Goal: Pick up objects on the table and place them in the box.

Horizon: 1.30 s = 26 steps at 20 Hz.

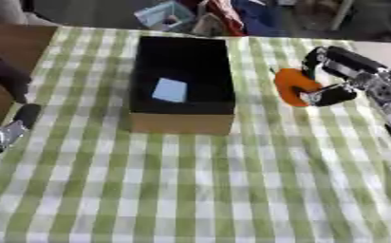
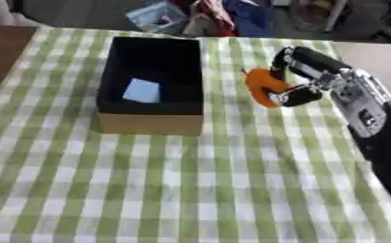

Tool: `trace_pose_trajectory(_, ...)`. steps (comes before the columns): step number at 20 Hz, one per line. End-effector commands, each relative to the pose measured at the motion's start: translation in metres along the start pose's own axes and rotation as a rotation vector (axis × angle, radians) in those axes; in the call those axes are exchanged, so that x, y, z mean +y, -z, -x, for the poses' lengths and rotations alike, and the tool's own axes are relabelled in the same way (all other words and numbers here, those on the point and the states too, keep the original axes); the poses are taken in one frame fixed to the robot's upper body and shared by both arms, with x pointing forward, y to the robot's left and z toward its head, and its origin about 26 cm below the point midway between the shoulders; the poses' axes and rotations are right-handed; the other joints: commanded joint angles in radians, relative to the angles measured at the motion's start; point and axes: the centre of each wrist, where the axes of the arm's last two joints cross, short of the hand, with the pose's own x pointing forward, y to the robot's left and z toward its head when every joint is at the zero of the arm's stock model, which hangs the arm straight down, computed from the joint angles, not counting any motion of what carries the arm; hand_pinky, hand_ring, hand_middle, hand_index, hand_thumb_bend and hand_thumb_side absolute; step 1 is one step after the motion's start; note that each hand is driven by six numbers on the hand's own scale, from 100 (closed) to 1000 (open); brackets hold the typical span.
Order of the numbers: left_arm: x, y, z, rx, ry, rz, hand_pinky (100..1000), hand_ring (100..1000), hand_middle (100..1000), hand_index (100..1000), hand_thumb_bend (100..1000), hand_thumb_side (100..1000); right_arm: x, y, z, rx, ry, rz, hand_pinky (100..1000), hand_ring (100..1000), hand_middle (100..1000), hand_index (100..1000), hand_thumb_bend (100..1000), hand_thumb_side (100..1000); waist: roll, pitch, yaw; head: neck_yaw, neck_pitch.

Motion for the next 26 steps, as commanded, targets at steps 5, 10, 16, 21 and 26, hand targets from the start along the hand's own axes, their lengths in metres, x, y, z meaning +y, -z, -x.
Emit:
trace_pose_trajectory(5, 0.002, 0.005, -0.007, -0.041, 0.0, 0.03, 664, 474, 481, 662, 269, 150, -0.055, 0.016, -0.018, -0.072, -0.053, 0.109, 680, 509, 355, 377, 136, 100, -0.008, -0.024, 0.016, -0.019, -0.009)
trace_pose_trajectory(10, 0.001, 0.01, -0.01, -0.063, -0.01, 0.049, 664, 474, 482, 662, 264, 147, -0.065, 0.038, -0.028, -0.108, -0.05, 0.133, 685, 514, 378, 402, 135, 100, -0.016, -0.022, 0.04, -0.035, -0.022)
trace_pose_trajectory(16, 0.0, 0.016, -0.012, -0.091, -0.023, 0.061, 665, 473, 480, 661, 260, 144, -0.061, 0.069, -0.046, -0.165, -0.048, 0.113, 692, 523, 421, 446, 162, 100, -0.019, -0.015, 0.073, -0.061, -0.038)
trace_pose_trajectory(21, -0.001, 0.021, -0.014, -0.109, -0.035, 0.065, 666, 473, 480, 661, 254, 144, -0.038, 0.092, -0.057, -0.176, -0.031, 0.054, 695, 531, 456, 491, 130, 100, -0.019, -0.004, 0.099, -0.081, -0.05)
trace_pose_trajectory(26, -0.002, 0.024, -0.016, -0.118, -0.041, 0.067, 667, 473, 480, 661, 249, 148, -0.016, 0.106, -0.063, -0.176, -0.034, 0.002, 699, 545, 482, 537, 155, 100, -0.021, 0.005, 0.114, -0.097, -0.06)
